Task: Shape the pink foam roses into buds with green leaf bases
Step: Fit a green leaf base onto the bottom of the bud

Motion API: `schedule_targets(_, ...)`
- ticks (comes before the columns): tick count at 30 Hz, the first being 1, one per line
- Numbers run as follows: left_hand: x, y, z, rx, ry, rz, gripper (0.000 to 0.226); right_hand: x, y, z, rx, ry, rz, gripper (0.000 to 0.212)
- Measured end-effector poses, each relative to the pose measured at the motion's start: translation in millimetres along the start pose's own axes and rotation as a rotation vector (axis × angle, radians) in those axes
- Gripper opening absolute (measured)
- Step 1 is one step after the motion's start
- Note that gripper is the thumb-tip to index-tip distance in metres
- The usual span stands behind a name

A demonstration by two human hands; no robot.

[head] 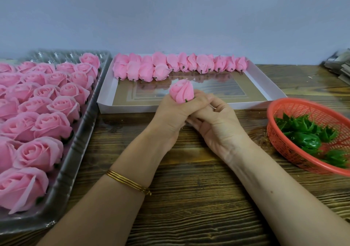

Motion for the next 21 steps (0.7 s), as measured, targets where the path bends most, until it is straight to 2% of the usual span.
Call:
schedule_targets(3, 2.1, -1.5, -0.9, 0.047, 0.025, 0.012, 0.014, 1.5, -0.7, -0.1, -0.021, 0.037, -0.028, 0.044)
schedule_targets(9, 6.2, -2.3, -1.8, 0.015, -0.019, -0.023, 0.011, 3.6, -0.3, -4.6, -0.048, 0.127, -0.127, 0.036)
schedule_targets(11, 7.9, -1.6, -1.7, -0.018, -0.056, -0.058, 0.008, 3.0, 0.5, -5.5, -0.053, 0.16, -0.15, 0.042)
schedule_targets(17, 8.8, -0.4, -4.9, -0.058, -0.078, -0.078, 0.019, 1.6, 1.6, -8.4, -0.073, 0.153, -0.112, 0.068)
schedule_targets(19, 7.9, -0.8, -5.6, -0.069, -0.093, -0.058, 0.023, 3.2, 1.4, -7.9, -0.072, 0.148, -0.098, 0.068)
schedule_targets(21, 6.9, -1.3, -7.0, -0.097, -0.137, -0.021, 0.021, 4.6, 0.7, -5.4, -0.074, 0.173, -0.069, 0.06)
Point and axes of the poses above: each hand's wrist, its own y-axis away from the middle knuckle, its own x-axis out of the back of the hand, z = x × y, the point moved 1 cm from there along -y, towards the middle knuckle, and after that the axes turned 11 degrees about -y, right-handed, at the moved point
